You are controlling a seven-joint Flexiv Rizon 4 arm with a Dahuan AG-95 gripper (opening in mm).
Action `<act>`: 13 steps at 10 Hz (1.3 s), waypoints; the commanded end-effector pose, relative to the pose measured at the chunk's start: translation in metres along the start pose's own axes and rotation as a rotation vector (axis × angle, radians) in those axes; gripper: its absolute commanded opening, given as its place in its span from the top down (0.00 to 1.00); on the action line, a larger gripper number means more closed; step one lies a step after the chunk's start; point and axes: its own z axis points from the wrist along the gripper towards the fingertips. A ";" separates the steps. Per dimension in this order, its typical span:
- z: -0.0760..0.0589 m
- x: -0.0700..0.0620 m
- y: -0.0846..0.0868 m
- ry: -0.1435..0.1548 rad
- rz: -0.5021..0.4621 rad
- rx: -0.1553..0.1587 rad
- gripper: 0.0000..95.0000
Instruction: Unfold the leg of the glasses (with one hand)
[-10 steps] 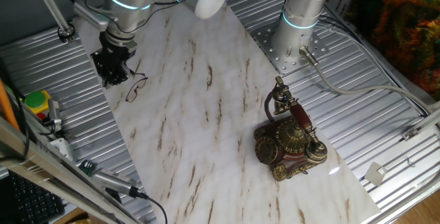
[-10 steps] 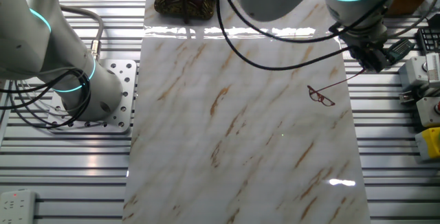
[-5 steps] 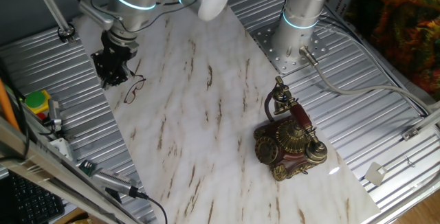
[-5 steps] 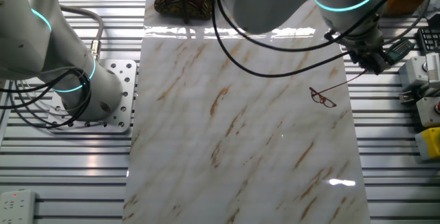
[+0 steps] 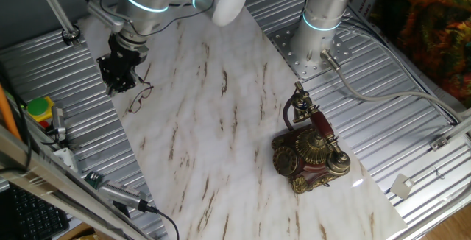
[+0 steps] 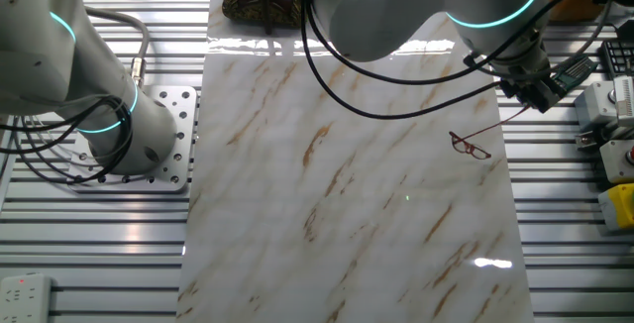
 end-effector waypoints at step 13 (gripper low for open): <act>0.006 0.005 -0.004 -0.034 0.020 -0.005 1.00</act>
